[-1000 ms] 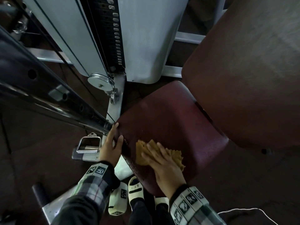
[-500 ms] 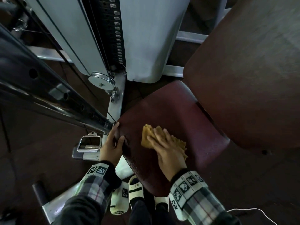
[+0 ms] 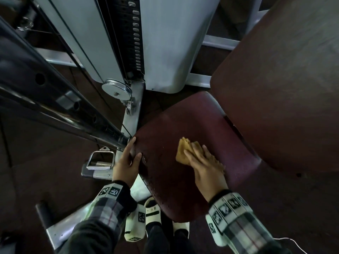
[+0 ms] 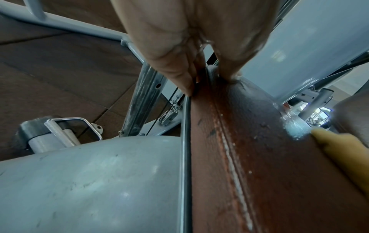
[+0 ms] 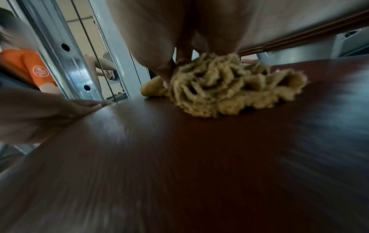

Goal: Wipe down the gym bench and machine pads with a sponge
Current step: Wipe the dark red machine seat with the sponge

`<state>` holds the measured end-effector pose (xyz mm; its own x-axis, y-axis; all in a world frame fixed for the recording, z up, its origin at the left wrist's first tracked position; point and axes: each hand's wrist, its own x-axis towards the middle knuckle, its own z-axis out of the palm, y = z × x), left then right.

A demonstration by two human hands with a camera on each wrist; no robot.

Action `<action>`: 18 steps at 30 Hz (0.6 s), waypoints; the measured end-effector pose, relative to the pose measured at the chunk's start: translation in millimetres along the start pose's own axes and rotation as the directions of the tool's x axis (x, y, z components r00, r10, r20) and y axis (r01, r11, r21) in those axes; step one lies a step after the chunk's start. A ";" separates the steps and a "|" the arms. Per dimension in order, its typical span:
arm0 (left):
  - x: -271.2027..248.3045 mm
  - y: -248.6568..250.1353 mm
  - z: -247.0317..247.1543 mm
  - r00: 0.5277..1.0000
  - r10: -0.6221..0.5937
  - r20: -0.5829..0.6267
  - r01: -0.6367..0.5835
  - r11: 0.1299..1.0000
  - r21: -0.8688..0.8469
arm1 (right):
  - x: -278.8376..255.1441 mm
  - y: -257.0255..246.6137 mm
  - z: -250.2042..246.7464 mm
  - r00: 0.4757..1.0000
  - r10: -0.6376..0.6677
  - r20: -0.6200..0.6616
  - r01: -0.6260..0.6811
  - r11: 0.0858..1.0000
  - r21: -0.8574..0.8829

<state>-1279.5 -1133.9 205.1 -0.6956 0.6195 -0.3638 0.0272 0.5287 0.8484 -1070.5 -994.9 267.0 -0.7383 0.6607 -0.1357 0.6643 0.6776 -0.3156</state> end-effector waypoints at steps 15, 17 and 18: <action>1.9 -7.4 -0.6 0.998 0.055 0.028 -0.053 0.997 -0.047 | 3.0 -18.3 4.2 0.972 -0.222 0.073 0.221 0.975 0.028; 1.9 -6.3 -0.4 0.998 0.051 0.037 -0.049 0.997 -0.057 | 10.0 -7.4 2.0 0.985 -0.167 0.038 0.165 0.985 0.040; 2.3 -7.0 -0.4 0.998 0.051 0.039 -0.048 0.996 -0.070 | 17.8 -6.9 1.1 0.990 -0.140 0.013 0.139 0.989 0.044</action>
<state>-1281.6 -1136.4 198.5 -0.6652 0.6674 -0.3349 0.0104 0.4568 0.8895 -1088.3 -988.2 265.8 -0.8255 0.5551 -0.1021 0.5492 0.7481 -0.3725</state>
